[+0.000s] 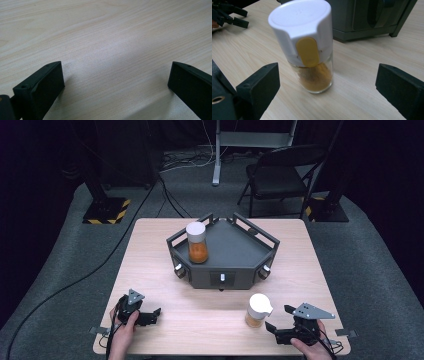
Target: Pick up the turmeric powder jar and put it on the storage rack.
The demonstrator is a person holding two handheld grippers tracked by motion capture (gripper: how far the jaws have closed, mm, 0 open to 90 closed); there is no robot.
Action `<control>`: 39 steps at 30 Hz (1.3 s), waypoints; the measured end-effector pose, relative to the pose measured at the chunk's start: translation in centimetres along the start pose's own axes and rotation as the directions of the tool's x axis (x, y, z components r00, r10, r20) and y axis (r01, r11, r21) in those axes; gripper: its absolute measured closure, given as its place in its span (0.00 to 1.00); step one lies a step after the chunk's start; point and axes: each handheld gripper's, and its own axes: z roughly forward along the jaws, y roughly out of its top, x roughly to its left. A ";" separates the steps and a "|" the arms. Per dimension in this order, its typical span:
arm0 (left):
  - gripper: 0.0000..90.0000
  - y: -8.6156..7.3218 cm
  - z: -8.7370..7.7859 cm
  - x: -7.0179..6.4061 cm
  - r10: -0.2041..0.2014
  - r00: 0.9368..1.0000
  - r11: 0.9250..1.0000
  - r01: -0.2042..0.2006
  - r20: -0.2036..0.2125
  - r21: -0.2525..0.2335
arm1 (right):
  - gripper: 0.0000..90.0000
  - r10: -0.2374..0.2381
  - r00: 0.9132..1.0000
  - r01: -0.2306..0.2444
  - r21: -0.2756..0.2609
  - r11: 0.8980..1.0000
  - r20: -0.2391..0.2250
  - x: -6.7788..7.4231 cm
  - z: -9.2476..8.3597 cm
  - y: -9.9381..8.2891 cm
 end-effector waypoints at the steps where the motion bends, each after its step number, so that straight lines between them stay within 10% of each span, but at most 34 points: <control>1: 0.00 0.0 0.0 0.0 0.000 1.000 1.000 0.000 0.000 0.000 | 0.06 -0.002 1.000 0.002 -0.004 1.000 0.000 0.1 0.1 0.1; 39: 0.00 0.0 0.0 0.0 0.001 1.000 1.000 -0.001 0.003 0.000 | 0.31 -0.045 0.999 0.045 -0.013 0.999 -0.012 1.9 6.0 1.7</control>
